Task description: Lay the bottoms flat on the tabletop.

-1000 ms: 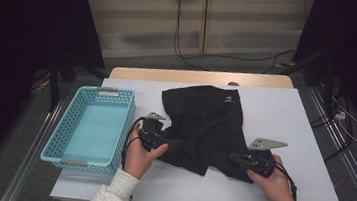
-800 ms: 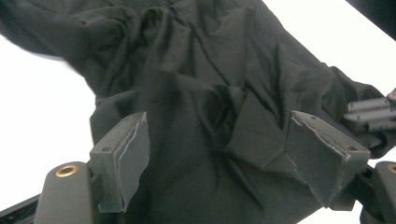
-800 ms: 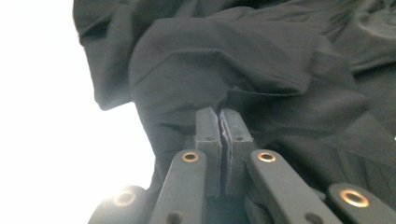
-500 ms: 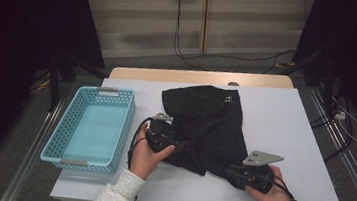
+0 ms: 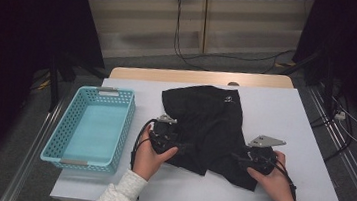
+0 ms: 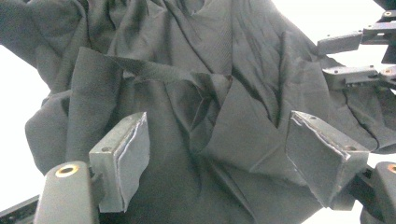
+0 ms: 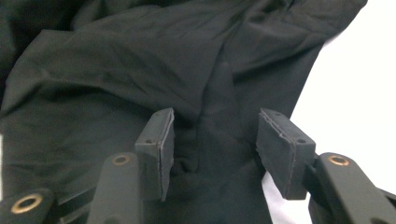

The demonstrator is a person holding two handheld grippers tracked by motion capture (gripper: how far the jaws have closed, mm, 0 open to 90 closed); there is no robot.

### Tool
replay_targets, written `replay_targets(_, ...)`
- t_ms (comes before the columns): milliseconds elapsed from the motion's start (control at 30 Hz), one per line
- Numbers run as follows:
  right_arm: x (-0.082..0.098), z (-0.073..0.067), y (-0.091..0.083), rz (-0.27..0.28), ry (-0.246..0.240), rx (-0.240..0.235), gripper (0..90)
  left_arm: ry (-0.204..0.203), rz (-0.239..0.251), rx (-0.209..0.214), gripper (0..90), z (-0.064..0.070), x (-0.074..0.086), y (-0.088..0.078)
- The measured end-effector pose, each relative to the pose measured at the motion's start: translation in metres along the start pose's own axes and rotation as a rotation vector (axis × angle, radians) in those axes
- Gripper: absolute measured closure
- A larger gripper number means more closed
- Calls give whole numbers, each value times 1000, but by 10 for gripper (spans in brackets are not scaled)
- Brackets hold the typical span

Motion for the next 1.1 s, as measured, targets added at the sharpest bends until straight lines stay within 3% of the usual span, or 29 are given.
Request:
replay_targets(133,0,-8,0,7,-54,-49,872,-3,-2,0,227,0,1,1)
replay_targets(500,15,-46,-16,7,-122,-200,898,6,22,3,232,4,-3,-6)
replay_targets(633,16,-61,-24,24,-138,-230,898,16,21,1,232,7,-4,-4)
replay_targets(767,24,-84,-23,-28,-212,-251,845,16,9,-2,232,9,-3,0)
replay_targets(867,24,-91,-28,-28,-215,-272,753,20,8,5,231,9,-4,0)
replay_targets(933,21,-90,-32,-2,-191,-279,680,24,5,9,231,10,-4,2)
replay_targets(1100,12,-67,-39,53,-119,-217,539,25,-8,7,231,10,-2,6)
Point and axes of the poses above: each handheld gripper's, and its own axes: y roughly forward along the jaws, x roughly out of its underside, z roughly to its right, the point moved 4 cm from there along y, roughly forward along the jaws, and after that the axes turned 9 degrees about -z, right-handed, at the moved point
